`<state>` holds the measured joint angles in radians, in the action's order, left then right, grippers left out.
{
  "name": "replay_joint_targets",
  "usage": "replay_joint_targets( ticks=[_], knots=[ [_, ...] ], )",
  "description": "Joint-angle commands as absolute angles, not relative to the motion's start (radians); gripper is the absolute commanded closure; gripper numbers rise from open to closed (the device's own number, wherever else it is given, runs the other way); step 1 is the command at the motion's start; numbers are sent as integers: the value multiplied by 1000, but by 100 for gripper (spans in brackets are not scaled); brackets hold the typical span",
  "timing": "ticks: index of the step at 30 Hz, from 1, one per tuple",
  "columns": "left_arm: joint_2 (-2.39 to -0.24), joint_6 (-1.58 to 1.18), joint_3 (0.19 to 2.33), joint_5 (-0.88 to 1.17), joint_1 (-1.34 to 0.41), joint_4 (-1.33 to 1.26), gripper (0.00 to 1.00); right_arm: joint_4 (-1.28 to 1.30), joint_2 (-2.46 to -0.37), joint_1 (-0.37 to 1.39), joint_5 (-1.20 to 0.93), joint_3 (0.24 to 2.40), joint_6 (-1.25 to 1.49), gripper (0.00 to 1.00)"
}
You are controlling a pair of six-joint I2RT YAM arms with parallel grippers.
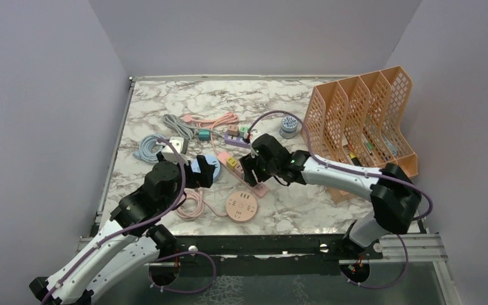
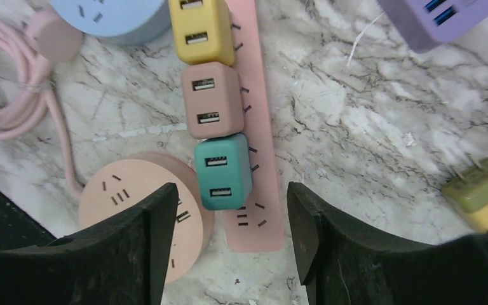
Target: Insert the plug
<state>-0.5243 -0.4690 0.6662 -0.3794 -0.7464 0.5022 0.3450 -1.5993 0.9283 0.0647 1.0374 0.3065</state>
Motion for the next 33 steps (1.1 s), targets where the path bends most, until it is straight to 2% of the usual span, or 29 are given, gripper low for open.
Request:
replay_joint_targets(
  ticks=[1,7,13,20,33],
  knots=[
    [-560,-436,735,-224,-746,461,1,297,-1446,927,96,1022,337,35],
    [-614,-354,774,-136,-746,415,1,281,-1375,917,261,985,396,34],
    [-638,-320,750,-188,-746,253,1,381,-1400,803,421,1047,515,35],
    [-686,-287,739,-111,-746,135,1,367,-1440,591,319,966,547,35],
    [-797,-347,743,-42,-746,79,1,376,-1645,540,312,973,553,36]
  ],
)
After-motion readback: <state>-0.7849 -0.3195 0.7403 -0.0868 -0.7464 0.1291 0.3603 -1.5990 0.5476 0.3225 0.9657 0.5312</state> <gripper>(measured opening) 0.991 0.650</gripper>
